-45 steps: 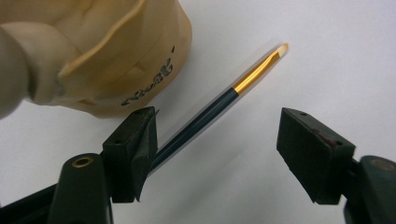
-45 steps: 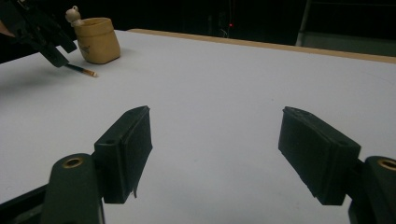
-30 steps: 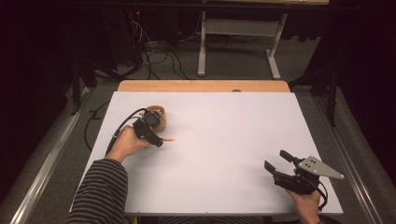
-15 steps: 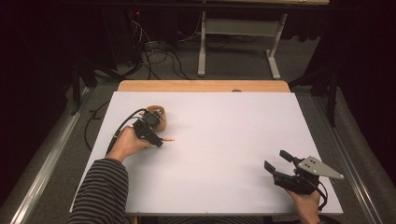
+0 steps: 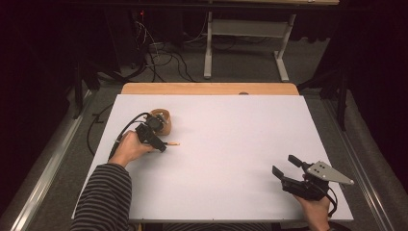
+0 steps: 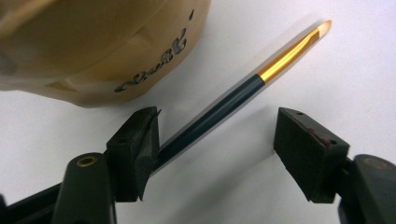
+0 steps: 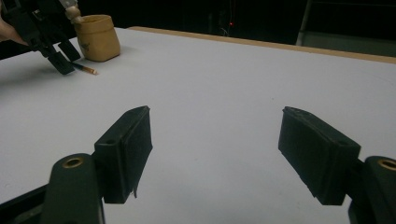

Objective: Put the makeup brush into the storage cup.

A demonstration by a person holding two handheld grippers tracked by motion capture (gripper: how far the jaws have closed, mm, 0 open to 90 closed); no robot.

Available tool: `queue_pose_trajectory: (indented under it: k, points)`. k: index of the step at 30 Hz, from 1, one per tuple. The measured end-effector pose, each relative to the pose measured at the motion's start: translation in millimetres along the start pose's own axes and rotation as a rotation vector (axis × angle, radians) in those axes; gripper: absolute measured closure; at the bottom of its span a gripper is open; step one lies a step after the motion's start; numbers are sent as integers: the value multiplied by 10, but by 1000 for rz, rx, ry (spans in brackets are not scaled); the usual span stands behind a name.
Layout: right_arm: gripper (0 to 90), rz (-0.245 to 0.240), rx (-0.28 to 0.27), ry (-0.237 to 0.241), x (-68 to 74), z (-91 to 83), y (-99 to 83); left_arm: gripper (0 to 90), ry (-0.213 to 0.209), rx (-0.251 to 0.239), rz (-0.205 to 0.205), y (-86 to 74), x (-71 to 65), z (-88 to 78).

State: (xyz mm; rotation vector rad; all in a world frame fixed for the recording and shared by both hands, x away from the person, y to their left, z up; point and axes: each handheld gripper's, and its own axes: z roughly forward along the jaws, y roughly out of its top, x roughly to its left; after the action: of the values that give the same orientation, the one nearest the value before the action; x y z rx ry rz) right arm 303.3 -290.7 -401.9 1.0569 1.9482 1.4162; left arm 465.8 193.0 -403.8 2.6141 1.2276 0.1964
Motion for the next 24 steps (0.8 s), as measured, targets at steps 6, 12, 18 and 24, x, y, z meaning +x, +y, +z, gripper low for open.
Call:
queue_pose_trajectory:
  k: [6, 12, 18, 24]
  points:
    - [276, -2, -1, 0, -1, 0, 0, 348, -14, 1, -8, -1, 10, 3]
    - [279, -5, 3, 1, -2, 2, 1, 403, -25, 3, -9, -1, 5, -5]
    - [279, -2, 4, 2, 2, 0, 1, 451, -31, 8, -6, 2, -9, -14]
    - [279, -7, 3, 3, -2, 3, 1, 482, -33, 8, -4, -1, -9, -18]
